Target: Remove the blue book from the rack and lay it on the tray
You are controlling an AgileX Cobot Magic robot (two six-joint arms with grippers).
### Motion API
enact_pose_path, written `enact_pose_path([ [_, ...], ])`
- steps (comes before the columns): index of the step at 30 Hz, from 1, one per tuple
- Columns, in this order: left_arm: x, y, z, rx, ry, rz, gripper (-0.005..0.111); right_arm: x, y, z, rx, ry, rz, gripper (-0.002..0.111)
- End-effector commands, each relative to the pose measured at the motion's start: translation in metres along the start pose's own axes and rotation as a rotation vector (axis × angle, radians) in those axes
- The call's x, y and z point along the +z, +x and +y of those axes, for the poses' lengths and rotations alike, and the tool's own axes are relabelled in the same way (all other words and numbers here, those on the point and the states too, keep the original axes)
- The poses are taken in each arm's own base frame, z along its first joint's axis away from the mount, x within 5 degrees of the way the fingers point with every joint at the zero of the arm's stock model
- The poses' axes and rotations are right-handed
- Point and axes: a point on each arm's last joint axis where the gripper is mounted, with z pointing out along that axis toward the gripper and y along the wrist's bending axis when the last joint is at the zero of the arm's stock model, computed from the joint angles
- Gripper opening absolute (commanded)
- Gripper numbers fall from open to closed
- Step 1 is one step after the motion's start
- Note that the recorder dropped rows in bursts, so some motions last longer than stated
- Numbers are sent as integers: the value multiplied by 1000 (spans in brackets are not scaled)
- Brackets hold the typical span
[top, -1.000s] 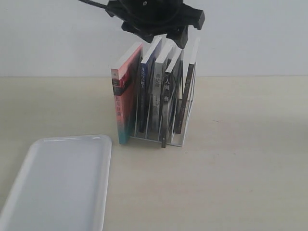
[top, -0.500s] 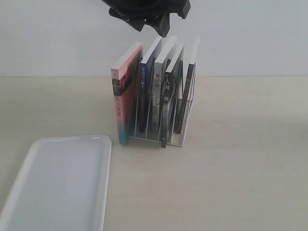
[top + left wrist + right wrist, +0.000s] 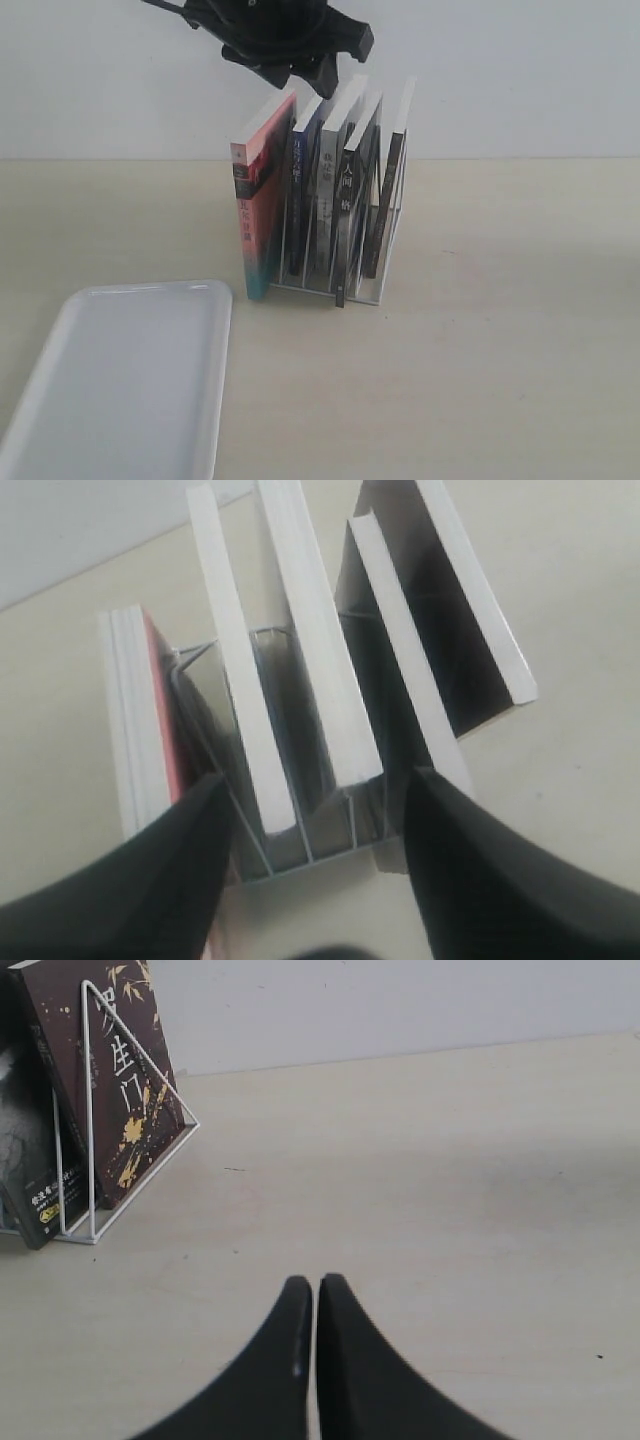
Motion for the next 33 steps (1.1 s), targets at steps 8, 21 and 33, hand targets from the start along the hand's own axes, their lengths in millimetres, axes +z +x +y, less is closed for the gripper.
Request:
enact_pose_path([
  [8,33,2,-9,-15,55,11,51,-1,-2,0,-10,-1,-19,1],
  [21,38,2,-3,26,-18,8,50,-1,-2,0,-10,-1,-19,1],
  [33,38,3,9,-8,-44,22,49,-1,-2,0,-10,-1,-19,1],
])
